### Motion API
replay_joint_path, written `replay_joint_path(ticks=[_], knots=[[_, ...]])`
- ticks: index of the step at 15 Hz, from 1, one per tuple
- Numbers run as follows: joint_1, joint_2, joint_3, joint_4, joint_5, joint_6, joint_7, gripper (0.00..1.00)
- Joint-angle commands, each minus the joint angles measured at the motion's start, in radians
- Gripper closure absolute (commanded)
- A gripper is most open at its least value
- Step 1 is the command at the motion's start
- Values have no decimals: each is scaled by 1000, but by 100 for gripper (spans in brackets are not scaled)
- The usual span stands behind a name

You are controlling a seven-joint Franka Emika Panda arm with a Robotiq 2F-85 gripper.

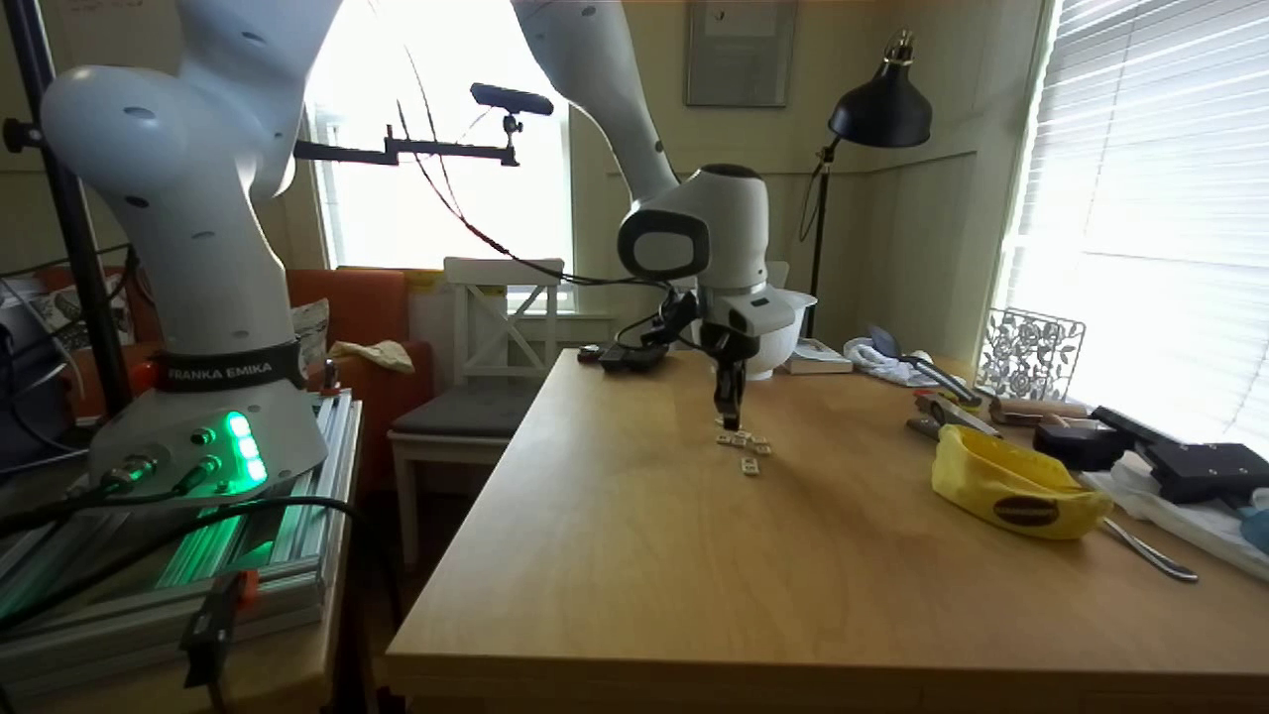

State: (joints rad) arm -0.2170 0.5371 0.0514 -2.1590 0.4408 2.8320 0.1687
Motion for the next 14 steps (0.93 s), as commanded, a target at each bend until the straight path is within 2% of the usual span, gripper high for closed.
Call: replay_joint_path(ticks=[1, 6, 14], knots=[[13, -44, -4, -50, 1, -12, -1, 100], [31, -40, -30, -64, -11, -20, 13, 100], [21, -25, -42, -54, -5, -11, 4, 100]])
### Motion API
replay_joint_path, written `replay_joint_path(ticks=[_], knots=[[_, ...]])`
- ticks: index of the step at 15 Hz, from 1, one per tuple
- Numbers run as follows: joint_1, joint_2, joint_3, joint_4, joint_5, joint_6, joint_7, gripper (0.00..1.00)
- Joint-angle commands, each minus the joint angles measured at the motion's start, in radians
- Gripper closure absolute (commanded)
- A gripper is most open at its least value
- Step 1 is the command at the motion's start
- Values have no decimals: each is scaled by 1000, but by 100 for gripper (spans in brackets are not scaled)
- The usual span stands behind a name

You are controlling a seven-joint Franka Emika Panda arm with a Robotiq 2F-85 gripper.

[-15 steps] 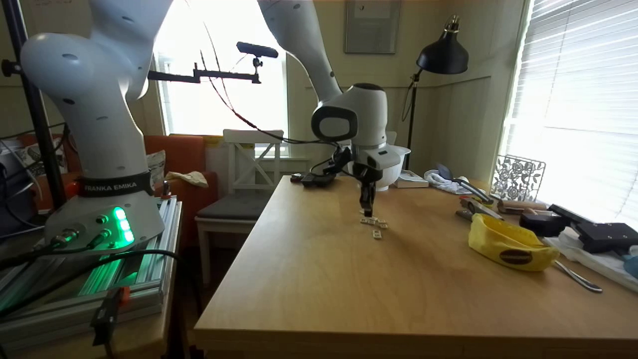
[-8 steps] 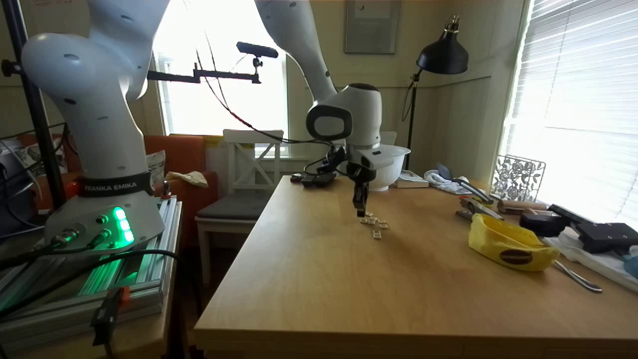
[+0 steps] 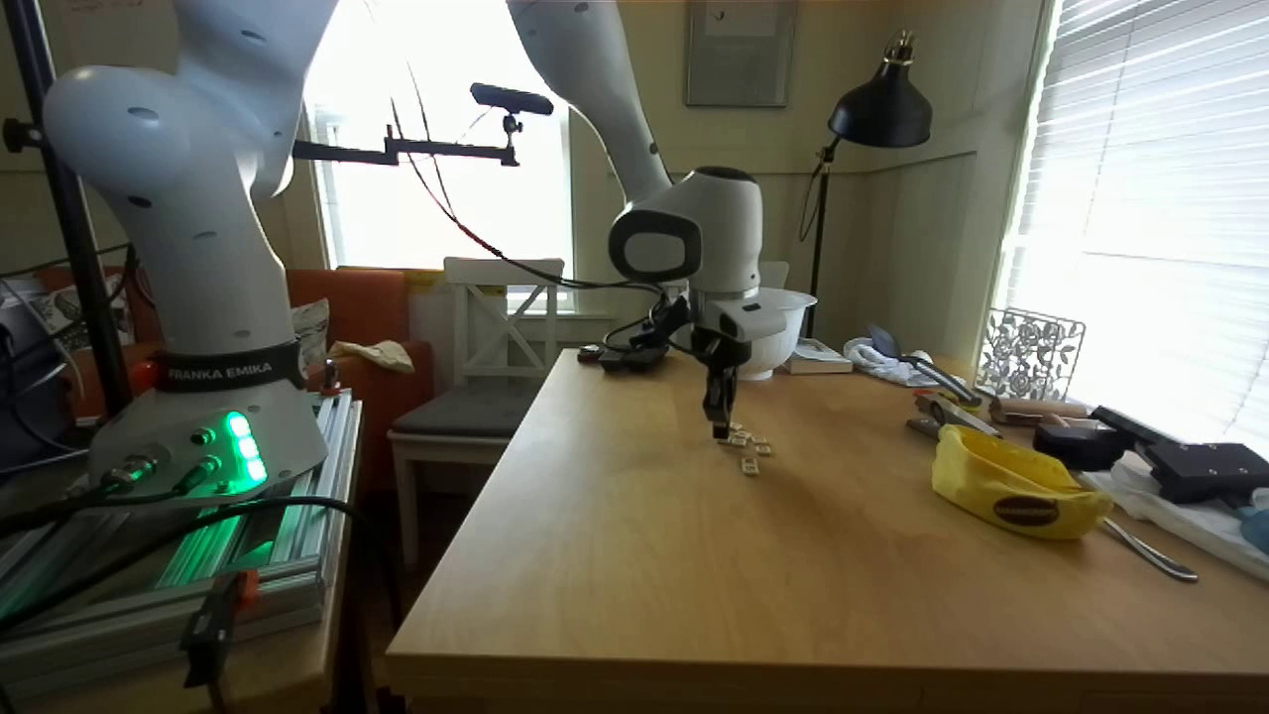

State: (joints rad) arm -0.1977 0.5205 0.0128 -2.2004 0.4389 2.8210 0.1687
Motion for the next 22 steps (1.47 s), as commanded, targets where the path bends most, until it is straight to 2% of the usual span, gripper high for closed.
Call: replay_joint_path(ticks=[1, 22], knots=[[-3, -6, 1, -9, 0, -2, -1, 100], [-121, 78, 109, 103, 44, -24, -100, 100]])
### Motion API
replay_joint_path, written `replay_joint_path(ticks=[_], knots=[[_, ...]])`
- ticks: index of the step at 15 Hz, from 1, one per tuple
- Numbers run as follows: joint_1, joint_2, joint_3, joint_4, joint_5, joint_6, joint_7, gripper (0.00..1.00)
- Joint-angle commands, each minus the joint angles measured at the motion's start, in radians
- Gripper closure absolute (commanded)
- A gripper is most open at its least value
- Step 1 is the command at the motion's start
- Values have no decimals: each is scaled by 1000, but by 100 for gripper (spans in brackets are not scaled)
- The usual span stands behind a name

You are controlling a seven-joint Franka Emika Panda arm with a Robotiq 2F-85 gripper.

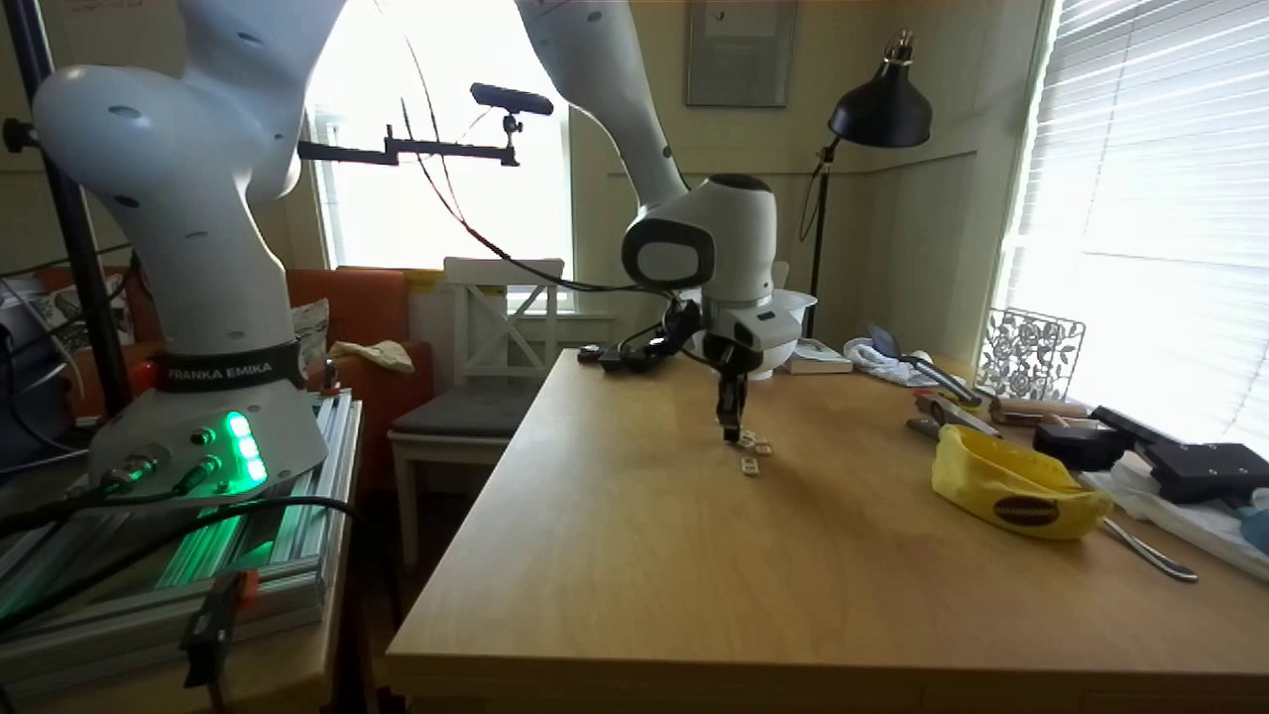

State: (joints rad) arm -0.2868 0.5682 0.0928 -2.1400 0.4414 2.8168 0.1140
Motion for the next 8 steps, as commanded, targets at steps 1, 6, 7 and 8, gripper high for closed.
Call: replay_joint_path(ticks=[1, 6, 7, 8], knots=[[-37, 34, 33, 49, 43, -20, -50, 100], [-67, 55, 67, 85, 64, -25, -70, 100], [-74, 60, 78, 92, 70, -30, -79, 100], [-77, 63, 84, 98, 75, -37, -84, 100]])
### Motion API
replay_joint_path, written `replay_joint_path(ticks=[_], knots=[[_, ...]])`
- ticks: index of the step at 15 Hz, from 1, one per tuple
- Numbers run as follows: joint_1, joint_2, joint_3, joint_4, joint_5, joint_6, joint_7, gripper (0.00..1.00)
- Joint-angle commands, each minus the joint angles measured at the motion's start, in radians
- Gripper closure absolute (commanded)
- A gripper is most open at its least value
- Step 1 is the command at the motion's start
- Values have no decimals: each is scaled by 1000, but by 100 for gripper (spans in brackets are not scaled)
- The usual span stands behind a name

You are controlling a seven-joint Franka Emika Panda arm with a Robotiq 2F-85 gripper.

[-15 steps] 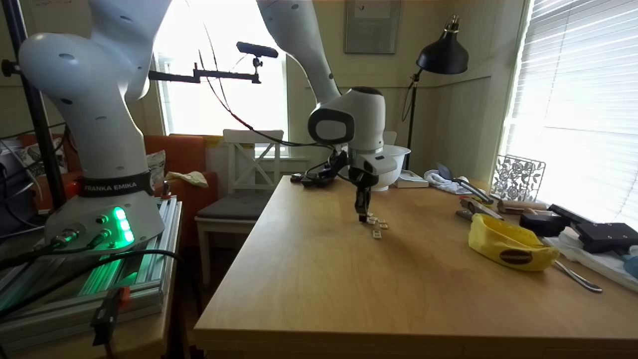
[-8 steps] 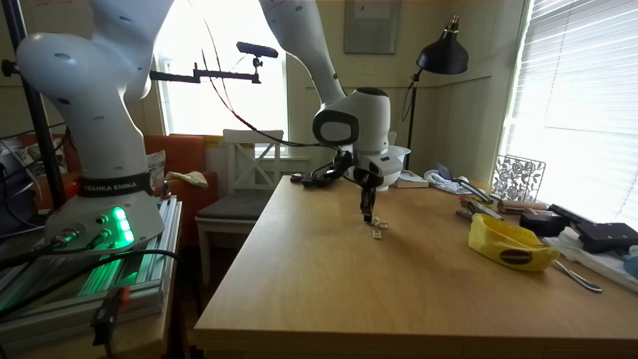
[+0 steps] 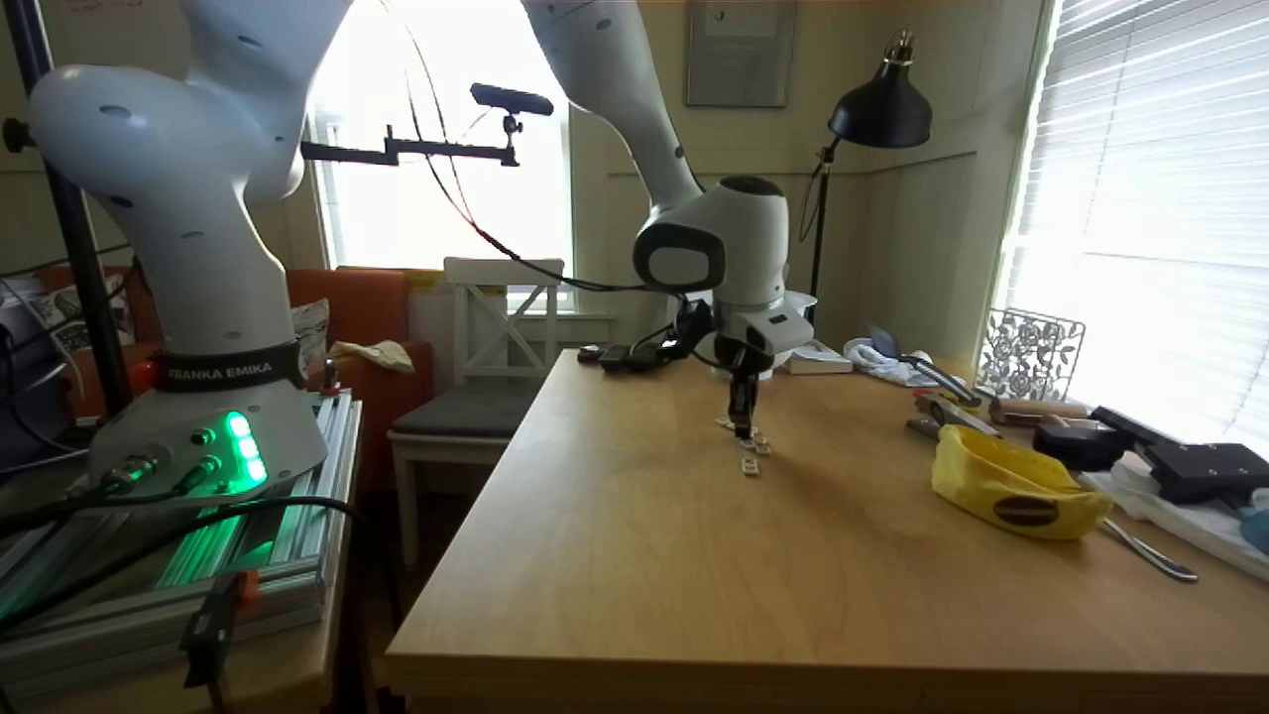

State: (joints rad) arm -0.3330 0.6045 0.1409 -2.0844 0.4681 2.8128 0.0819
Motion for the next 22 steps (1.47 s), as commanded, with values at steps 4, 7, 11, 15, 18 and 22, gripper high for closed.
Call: replay_joint_path(ticks=[4, 7, 11, 15, 18, 22], knots=[[-42, 40, 54, 63, 64, -64, -70, 100], [-42, 43, 53, 71, 82, -83, -78, 100], [-32, 29, 36, 62, 96, -120, -61, 100], [-20, 14, 12, 49, 125, -148, -29, 100], [-5, 7, -8, 41, 152, -126, -9, 100], [-1, -3, -9, 31, 202, -69, -24, 100]])
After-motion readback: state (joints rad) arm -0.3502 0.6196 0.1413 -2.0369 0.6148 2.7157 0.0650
